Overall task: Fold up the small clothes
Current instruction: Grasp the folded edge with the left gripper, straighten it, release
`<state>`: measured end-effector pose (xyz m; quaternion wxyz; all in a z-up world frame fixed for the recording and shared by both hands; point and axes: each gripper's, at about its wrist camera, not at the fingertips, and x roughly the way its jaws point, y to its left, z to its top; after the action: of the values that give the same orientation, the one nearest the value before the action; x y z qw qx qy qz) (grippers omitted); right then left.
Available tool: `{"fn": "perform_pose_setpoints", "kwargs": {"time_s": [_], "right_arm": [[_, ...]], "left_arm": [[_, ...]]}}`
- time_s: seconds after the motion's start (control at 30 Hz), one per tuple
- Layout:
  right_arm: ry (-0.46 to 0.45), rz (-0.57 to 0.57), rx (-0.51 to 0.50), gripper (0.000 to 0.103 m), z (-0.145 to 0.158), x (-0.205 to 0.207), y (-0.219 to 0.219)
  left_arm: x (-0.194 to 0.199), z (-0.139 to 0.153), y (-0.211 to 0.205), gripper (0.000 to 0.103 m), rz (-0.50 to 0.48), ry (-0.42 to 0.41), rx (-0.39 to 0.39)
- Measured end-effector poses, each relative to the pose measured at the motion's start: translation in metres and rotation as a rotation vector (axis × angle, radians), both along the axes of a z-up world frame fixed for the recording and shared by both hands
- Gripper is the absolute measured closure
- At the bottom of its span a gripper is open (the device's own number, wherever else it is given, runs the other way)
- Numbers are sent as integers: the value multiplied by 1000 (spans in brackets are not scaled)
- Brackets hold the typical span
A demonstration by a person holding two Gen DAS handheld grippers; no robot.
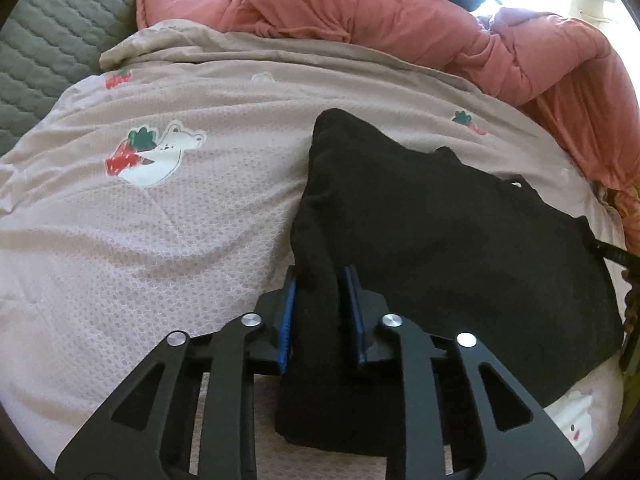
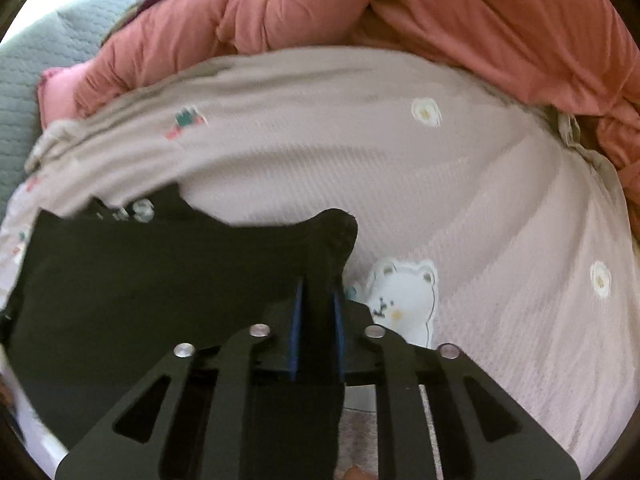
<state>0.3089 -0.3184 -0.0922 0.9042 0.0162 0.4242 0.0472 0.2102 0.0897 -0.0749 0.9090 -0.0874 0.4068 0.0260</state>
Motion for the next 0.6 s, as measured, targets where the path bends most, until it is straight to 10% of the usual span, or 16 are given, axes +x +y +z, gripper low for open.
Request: {"fn": "perform_pose_setpoints", "kwargs": {"time_s": [0.37,0.6], "right_arm": [[-94,-19,-30,63,34,-49,0],[-146,192,-44,57,49,-93,55]], "left_arm": [[-26,29,-5,79,22,-73,33],[-33,45,-45,64,-82,-94,70]]}}
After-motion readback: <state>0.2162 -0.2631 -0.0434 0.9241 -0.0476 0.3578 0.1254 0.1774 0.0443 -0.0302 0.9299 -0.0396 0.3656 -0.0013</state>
